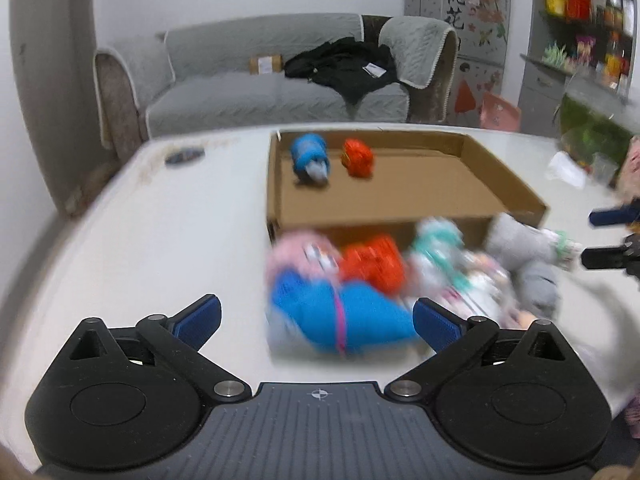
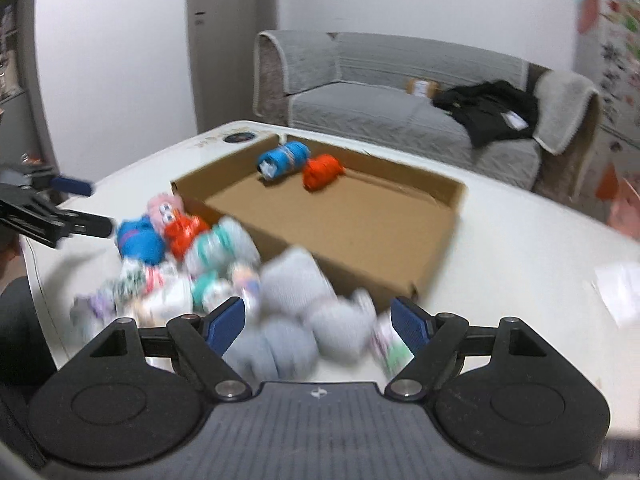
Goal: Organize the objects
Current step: 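Return both tools to the pile and grasp white bundles with each tool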
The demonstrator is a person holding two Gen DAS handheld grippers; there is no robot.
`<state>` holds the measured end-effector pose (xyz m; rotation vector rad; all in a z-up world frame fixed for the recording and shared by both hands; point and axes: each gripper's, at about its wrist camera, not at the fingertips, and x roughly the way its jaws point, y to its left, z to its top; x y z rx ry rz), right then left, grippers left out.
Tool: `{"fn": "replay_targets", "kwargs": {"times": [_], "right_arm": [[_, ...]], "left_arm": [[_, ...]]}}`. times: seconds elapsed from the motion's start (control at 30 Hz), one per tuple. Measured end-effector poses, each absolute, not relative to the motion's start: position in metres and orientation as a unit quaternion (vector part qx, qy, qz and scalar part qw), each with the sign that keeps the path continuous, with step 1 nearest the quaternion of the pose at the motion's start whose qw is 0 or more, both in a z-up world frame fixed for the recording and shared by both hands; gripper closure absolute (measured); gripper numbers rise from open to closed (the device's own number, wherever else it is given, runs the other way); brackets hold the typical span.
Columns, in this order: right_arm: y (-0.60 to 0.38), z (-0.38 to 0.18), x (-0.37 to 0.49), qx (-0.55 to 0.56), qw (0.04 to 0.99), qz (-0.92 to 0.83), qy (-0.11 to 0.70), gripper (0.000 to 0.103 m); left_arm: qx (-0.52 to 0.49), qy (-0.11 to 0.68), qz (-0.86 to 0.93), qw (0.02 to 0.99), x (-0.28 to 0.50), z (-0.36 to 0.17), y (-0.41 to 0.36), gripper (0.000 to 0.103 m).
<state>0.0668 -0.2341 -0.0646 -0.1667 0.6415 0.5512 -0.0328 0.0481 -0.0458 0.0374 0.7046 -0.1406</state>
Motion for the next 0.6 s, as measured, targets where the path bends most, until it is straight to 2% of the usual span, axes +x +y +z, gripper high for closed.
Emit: {"fn": "replay_targets", "kwargs": {"times": [0.17,0.4,0.6], "right_arm": [[-0.256,-0.085,0.058,-0.063,0.911,0.243,0.326,0.025],[-0.262,-0.102,0.084,-0.074,0.916,0.221,0.326,0.025],[-0.269,-0.119,0.101,-0.069,0.916,0.222,0.326,0.026]], "left_arm": [[0.000,0.364,-0.101,0.926,-0.064,-0.057,0.032,0.001],[0.016,0.388,-0.115,0.914,-0.058,-0.083,0.004,0.001],[0.049,0.368,-0.112,0.922,-0.058,-0.098,-0.004,0.001]]}}
